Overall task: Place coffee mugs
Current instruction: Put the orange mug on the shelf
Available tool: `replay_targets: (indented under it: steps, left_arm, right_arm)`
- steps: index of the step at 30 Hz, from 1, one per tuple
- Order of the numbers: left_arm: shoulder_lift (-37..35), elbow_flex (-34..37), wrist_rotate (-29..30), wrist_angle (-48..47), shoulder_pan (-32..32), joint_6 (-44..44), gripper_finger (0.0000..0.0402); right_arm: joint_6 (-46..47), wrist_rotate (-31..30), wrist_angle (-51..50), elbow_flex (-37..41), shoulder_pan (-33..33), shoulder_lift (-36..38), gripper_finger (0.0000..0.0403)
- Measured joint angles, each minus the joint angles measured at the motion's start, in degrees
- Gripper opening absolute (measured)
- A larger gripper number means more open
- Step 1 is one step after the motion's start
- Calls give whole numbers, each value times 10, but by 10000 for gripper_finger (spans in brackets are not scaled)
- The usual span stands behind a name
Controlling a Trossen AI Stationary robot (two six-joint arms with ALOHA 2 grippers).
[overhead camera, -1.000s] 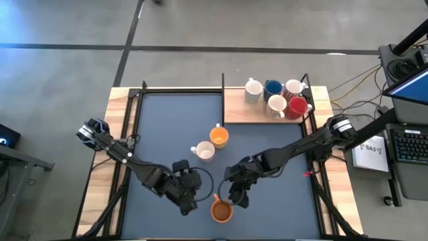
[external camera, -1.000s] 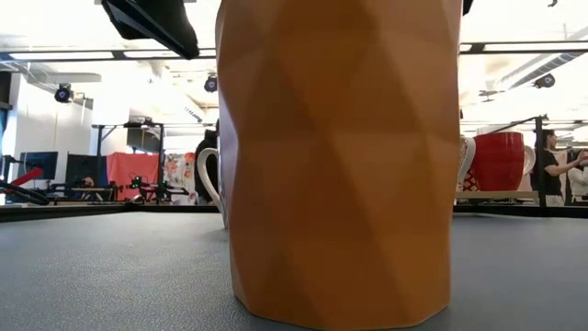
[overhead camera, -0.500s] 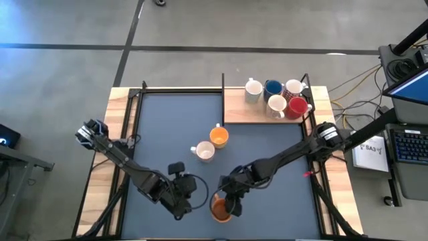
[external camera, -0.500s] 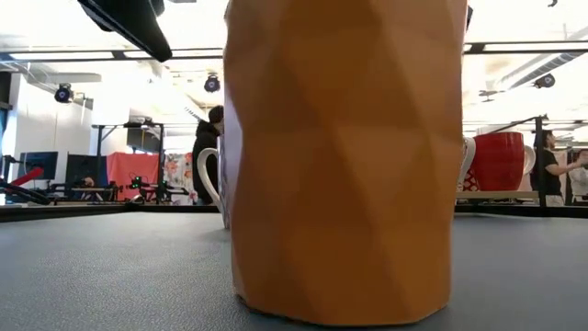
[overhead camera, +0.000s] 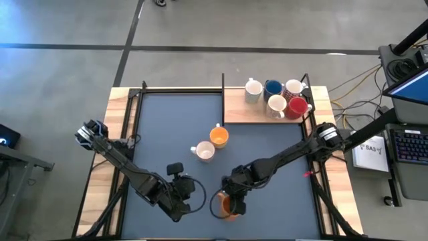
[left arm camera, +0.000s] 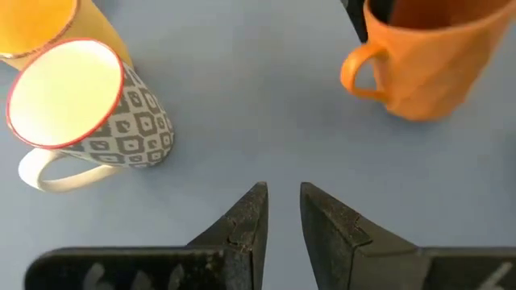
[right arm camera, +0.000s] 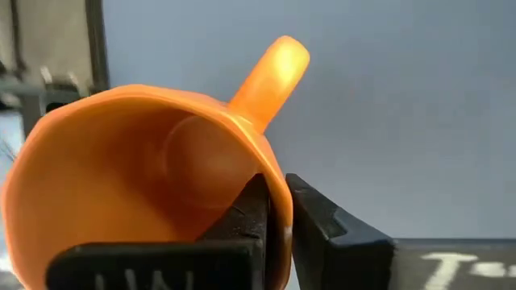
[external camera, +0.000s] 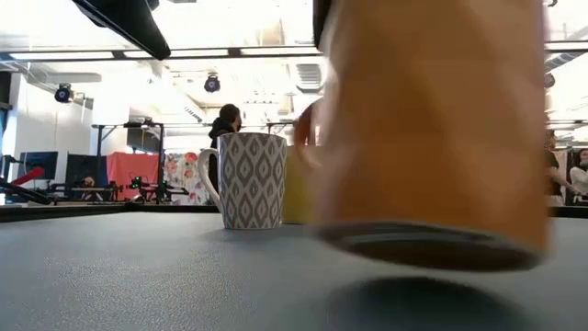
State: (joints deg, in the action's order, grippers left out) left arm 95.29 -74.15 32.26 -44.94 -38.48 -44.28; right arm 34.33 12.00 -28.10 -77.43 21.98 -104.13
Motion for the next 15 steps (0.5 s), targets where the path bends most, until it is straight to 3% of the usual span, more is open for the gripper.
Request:
replay_targets:
  steps: [7, 15]
  left_arm:
    - [0, 0, 37, -1, 0, 1, 58]
    - [0, 0, 63, -1, 3, 2, 58]
  right_arm:
    - [-77, -77, -127, 0, -22, 67, 16]
    - [-158, -155, -252, 0, -122, 157, 15]
